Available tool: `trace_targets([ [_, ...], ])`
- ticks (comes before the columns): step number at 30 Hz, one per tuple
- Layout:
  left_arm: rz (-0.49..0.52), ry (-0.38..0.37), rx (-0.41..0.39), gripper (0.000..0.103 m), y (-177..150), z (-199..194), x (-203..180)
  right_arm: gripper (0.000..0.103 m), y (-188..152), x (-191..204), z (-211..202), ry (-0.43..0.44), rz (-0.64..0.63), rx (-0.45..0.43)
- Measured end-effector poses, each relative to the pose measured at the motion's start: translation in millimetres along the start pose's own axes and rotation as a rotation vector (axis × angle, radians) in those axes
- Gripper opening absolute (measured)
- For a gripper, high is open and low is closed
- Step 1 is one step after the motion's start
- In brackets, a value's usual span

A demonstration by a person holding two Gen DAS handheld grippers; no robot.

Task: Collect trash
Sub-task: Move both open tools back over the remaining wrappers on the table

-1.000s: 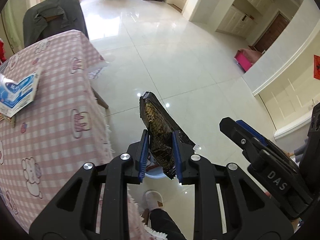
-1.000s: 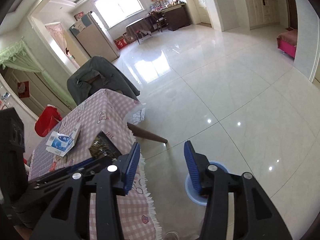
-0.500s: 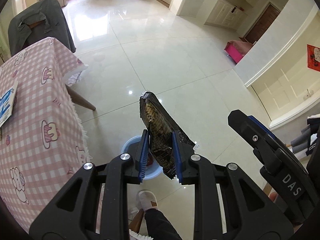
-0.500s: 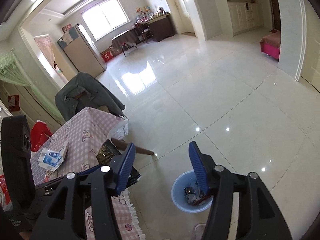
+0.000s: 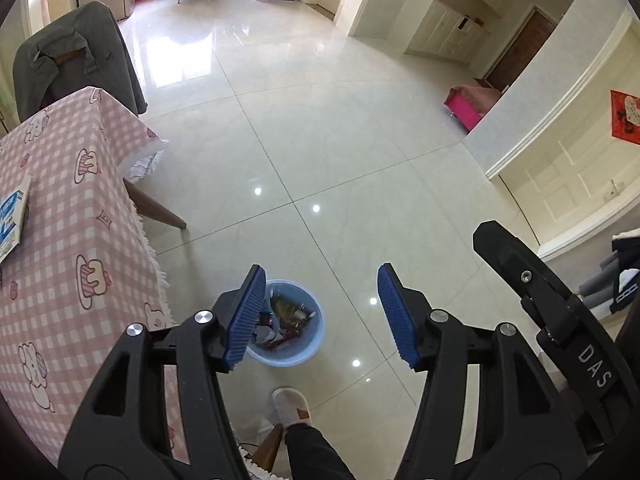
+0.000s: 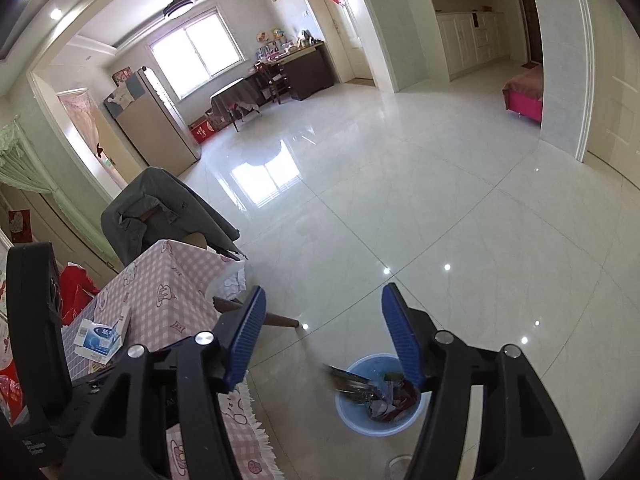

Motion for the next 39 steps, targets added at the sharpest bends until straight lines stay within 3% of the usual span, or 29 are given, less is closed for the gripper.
trace_targets([
  [7,-0.041,0.057,-0.058,0.058,11.4,-25.8,30.6,0.06,9.3,34.6,-1.2,0.053,-0.038,-0.011],
  [12,-0.1,0.099,-0.106,0.059,18.6,-51.3,64.4,0.06,20.1,85.1,0.6,0.125,-0.098,-0.019],
  [26,-0.331,0.204,-0.229,0.061,25.8,-129.9,207.0,0.06,17.5,248.3,18.1,0.32,-0.298,0.015],
  [39,-0.534,0.304,-0.274,0.063,15.6,-161.2,337.8,0.06,-11.0,379.4,56.3,0.44,-0.455,0.07],
])
Point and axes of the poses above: each gripper's, at about its wrist camera, not at the fingertips, and z roughly the way its jaws point, x to its left, y to its top, the point moved 8 cm from there along z, roughly the way its jaws point, and after that the axes turned 15 degrees about -z, right-handed, at the moved point
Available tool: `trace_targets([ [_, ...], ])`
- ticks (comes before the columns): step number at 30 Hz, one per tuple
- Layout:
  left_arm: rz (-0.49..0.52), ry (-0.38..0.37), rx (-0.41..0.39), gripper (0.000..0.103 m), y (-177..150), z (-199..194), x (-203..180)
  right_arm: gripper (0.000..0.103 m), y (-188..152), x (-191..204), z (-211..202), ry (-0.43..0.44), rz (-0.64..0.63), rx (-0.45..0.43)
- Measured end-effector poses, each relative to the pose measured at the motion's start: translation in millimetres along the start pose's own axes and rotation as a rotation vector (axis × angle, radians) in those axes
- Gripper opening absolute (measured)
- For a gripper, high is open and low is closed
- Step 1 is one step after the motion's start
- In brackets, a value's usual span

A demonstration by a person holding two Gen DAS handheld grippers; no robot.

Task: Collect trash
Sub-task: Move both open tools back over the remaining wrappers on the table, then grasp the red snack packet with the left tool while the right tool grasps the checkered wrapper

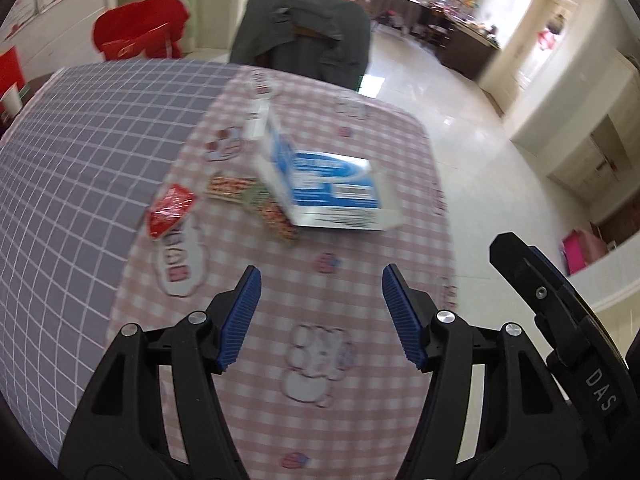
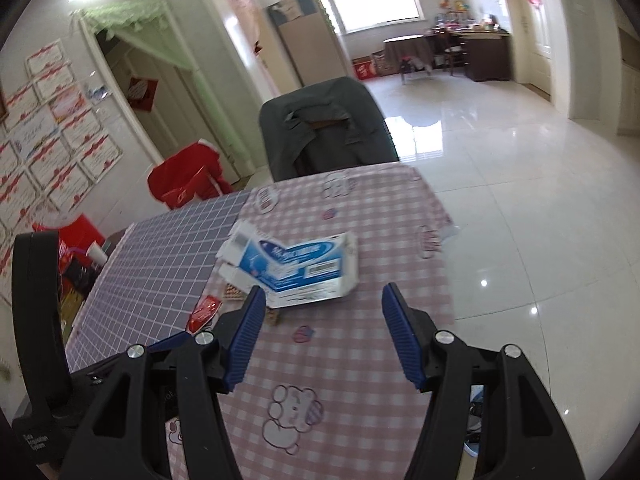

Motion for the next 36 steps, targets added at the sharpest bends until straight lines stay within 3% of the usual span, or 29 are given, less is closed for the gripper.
trace_targets([
  [9,-0.175,0.069,0.016,0.064,25.7,30.4,77.8,0.06,-3.9,34.2,56.2,0.044,-0.112,0.045],
  [16,-0.238,0.111,0.037,0.064,32.5,54.3,119.0,0.062,-14.3,62.1,98.7,0.064,-0.216,0.098],
  [28,-0.207,0.153,0.004,0.064,43.6,77.4,144.1,0.062,-46.9,72.6,145.2,0.162,-0.113,0.218],
  [36,-0.182,0.134,-0.045,0.064,56.9,88.1,151.3,0.062,-45.4,74.2,170.5,0.161,-0.119,0.208],
])
Point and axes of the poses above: each gripper's, at about its wrist camera, not at the fingertips, and z roughly the way its jaws point, x to its left, y to its top, the point moved 8 cm from there along z, roughly the way its jaws point, and after that the axes turned 15 degrees about -z, right-handed, at the moved point
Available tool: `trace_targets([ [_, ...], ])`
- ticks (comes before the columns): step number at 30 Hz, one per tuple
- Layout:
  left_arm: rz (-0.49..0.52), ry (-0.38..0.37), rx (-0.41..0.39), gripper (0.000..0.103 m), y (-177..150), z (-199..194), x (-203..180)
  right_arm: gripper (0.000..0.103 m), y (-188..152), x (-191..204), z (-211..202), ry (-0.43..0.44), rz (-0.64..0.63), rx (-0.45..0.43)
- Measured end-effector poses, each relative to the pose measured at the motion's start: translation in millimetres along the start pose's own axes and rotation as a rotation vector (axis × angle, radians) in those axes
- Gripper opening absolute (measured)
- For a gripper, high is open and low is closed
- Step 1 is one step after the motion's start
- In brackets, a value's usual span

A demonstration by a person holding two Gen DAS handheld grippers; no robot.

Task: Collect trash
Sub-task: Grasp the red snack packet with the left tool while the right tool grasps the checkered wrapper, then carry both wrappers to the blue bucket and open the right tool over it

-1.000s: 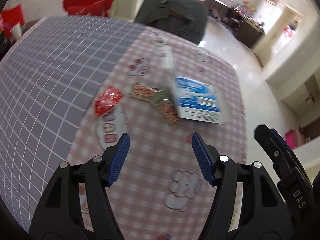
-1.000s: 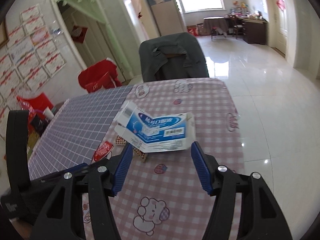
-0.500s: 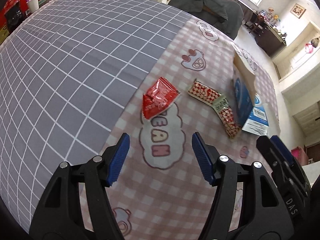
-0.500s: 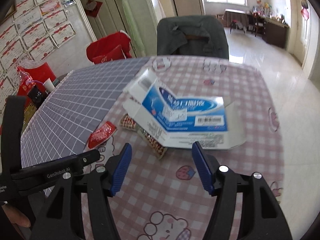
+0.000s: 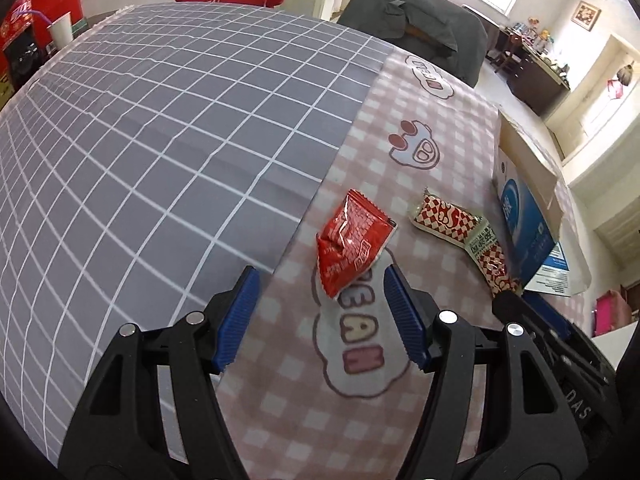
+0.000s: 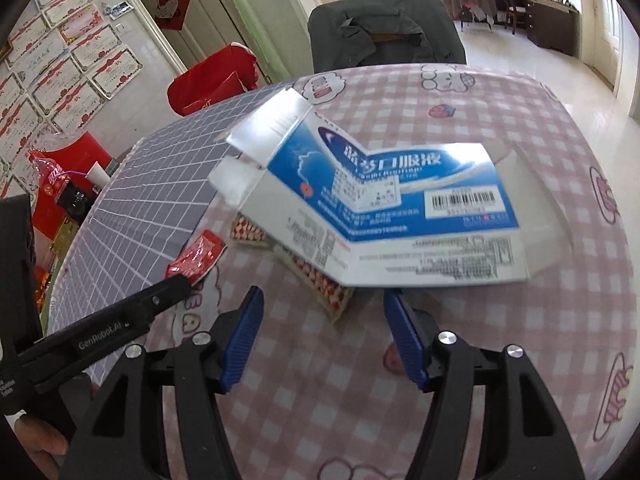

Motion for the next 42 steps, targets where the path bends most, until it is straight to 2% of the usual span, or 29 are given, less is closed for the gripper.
trace_targets([
  [7,0.052,-0.017,-0.052,0.063,6.4,6.6,-10.2,0.061,10.9,3.8,11.8,-0.05,-0.077,-0.008],
  [8,0.06,-0.02,-0.053,0.058,6.8,7.8,-11.9,0.06,11.6,5.5,13.6,-0.06,-0.091,-0.006],
  [11,0.094,0.007,-0.072,0.03,8.0,10.1,-13.7,0.046,13.6,8.9,17.4,-0.096,-0.135,0.0],
  [14,0.092,-0.001,-0.064,0.028,6.9,8.5,-13.2,0.028,14.0,10.4,19.3,-0.116,-0.161,0.004],
  [17,0.086,-0.012,-0.055,0.026,6.3,2.9,-13.9,0.018,12.7,12.6,18.7,-0.1,-0.166,0.01],
  [19,0.092,-0.023,-0.06,0.022,5.7,-5.8,-16.6,0.017,11.3,13.9,15.6,-0.076,-0.149,0.011],
  [26,0.12,-0.086,-0.068,0.021,-2.9,-40.4,-42.2,0.017,7.9,9.9,-26.2,-0.008,-0.035,-0.034],
  [32,0.15,-0.152,-0.05,0.021,-18.3,-69.2,-76.2,0.017,-6.2,-15.1,-75.1,-0.033,0.079,-0.074],
  [42,0.324,-0.267,0.0,0.021,-84.8,-96.2,-171.7,0.017,-48.8,-78.9,-158.3,-0.119,0.255,-0.16],
])
Point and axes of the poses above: each gripper's, at about its wrist camera, not at the fingertips, and z roughly the way its jaws point, x to its left, y to its top, the point moved 8 cm from there along z, roughly the way its jaws point, and after that the axes turned 15 degrees about -z, right-handed, at the moved point
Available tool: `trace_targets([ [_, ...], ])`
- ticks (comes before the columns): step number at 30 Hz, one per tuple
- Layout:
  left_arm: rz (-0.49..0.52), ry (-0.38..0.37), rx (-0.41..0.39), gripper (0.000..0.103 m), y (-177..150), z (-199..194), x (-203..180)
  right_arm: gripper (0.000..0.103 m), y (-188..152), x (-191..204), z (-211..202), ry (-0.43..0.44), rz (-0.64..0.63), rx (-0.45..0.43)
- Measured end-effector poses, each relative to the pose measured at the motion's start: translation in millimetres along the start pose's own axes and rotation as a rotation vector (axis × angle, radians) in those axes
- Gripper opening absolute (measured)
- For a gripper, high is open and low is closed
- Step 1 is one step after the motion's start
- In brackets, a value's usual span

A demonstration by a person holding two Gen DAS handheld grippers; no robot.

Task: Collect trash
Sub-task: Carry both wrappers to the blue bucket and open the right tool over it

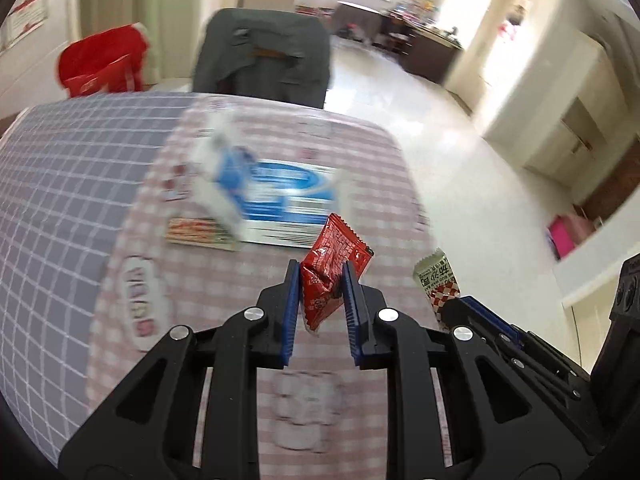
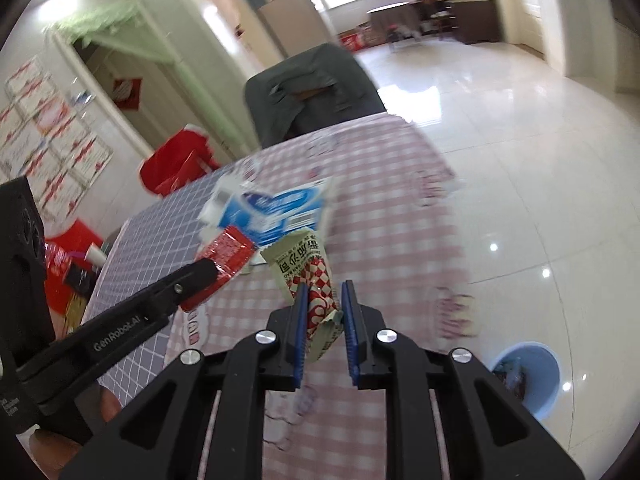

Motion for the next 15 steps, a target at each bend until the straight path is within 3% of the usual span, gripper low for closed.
trace_targets([
  [10,0.163,-0.11,0.071,0.021,-58.4,6.9,-116.9,0.017,-26.5,-94.9,-74.6,-0.136,0.134,-0.075],
  [15,0.204,-0.144,0.096,0.021,-80.9,7.7,-156.3,0.017,-40.8,-133.4,-103.4,-0.191,0.185,-0.091],
])
Point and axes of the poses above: each gripper's, at about its wrist camera, not at the fingertips, and z roughly the way its jaws point, x to its left, y to its top, the point moved 8 cm from there along z, roughly the way its jaws point, and after that the axes turned 15 degrees about -z, right-handed, at the moved point
